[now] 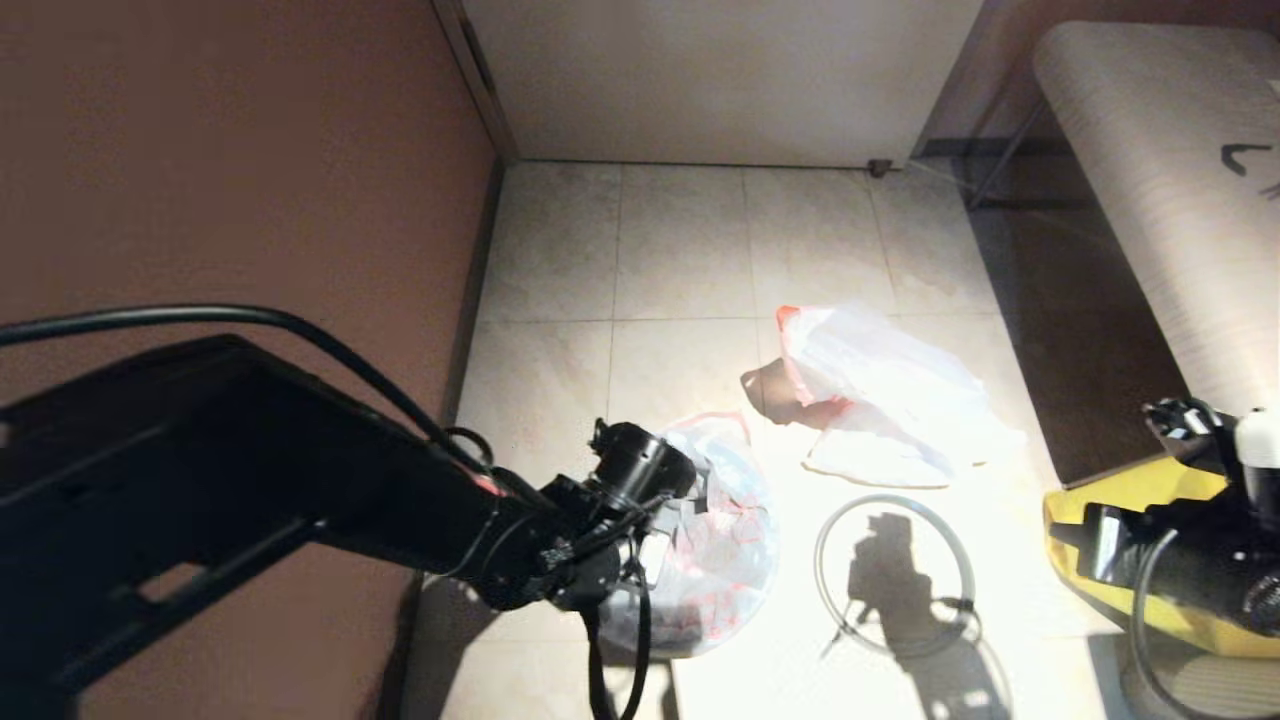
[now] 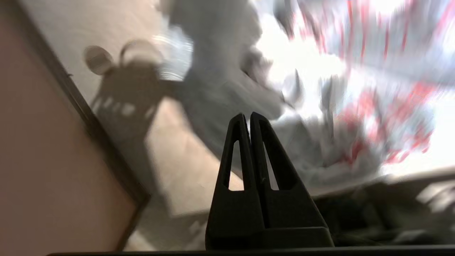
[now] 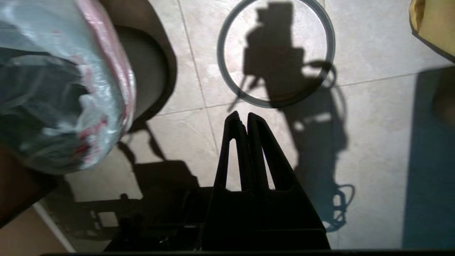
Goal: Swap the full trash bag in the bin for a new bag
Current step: Place the trash can ring on the trash can
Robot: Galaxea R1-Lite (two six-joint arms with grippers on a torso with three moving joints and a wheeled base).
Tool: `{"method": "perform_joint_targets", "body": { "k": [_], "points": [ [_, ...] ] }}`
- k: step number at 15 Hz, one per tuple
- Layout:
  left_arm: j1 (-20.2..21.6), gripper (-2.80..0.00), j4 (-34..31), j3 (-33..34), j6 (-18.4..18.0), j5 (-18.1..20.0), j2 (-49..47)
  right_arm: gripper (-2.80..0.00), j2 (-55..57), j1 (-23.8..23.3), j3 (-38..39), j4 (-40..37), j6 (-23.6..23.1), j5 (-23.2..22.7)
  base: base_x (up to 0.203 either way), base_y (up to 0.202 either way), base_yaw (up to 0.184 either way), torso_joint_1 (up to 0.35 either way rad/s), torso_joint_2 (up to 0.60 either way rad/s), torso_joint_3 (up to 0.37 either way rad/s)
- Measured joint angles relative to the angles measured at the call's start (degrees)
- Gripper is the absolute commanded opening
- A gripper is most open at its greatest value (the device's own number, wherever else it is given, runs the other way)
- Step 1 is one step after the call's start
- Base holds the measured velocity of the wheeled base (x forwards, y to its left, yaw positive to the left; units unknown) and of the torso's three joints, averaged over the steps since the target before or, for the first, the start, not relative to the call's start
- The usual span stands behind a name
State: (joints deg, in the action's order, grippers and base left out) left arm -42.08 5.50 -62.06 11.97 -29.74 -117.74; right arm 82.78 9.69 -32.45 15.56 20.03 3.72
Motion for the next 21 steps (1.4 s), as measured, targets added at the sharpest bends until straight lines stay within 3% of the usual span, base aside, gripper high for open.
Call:
{"method": "perform_joint_targets", "body": {
  "k": [3, 7, 9, 12, 13, 15, 21],
  "points": [
    [7.3, -2.8, 8.3, 1.7, 0.1, 4.4, 6.8, -2.8, 14.8, -3.9, -6.9, 2.8, -4.7, 0.7, 0.0, 0.0, 0.0, 0.0, 0.0, 0.0],
    [15.6, -2.8, 2.3, -6.7, -0.3, 18.3, 10.7, -2.8, 37.2, -8.8, -23.2, 4.9, -15.4, 3.9, 0.0, 0.0, 0.0, 0.0, 0.0, 0.0],
    [16.2, -2.8, -0.3, -11.6, 0.0, 20.8, 10.5, -2.8, 47.2, -10.8, -30.8, 3.4, -22.6, 5.2, 0.0, 0.0, 0.0, 0.0, 0.0, 0.0],
    [15.3, -2.8, -1.3, -14.4, 0.2, 21.2, 10.7, -2.8, 60.3, -12.8, -41.9, 1.9, -31.4, 6.3, 0.0, 0.0, 0.0, 0.0, 0.0, 0.0],
    [15.3, -2.8, -1.4, -14.4, 0.3, 21.3, 10.9, 0.0, 64.1, -13.6, -45.4, 1.7, -33.6, 6.5, 0.0, 0.0, 0.0, 0.0, 0.0, 0.0],
    [15.3, -2.8, -1.2, -14.3, 0.3, 21.3, 11.0, 0.0, 69.9, -15.1, -51.9, 1.2, -36.9, 6.7, 0.0, 0.0, 0.0, 0.0, 0.0, 0.0],
    [15.2, -2.8, -1.0, -14.2, 0.4, 21.0, 10.4, 0.0, 78.8, -17.6, -62.0, -0.1, -40.0, 6.1, 0.0, 0.0, 0.0, 0.0, 0.0, 0.0]
  ]
}}
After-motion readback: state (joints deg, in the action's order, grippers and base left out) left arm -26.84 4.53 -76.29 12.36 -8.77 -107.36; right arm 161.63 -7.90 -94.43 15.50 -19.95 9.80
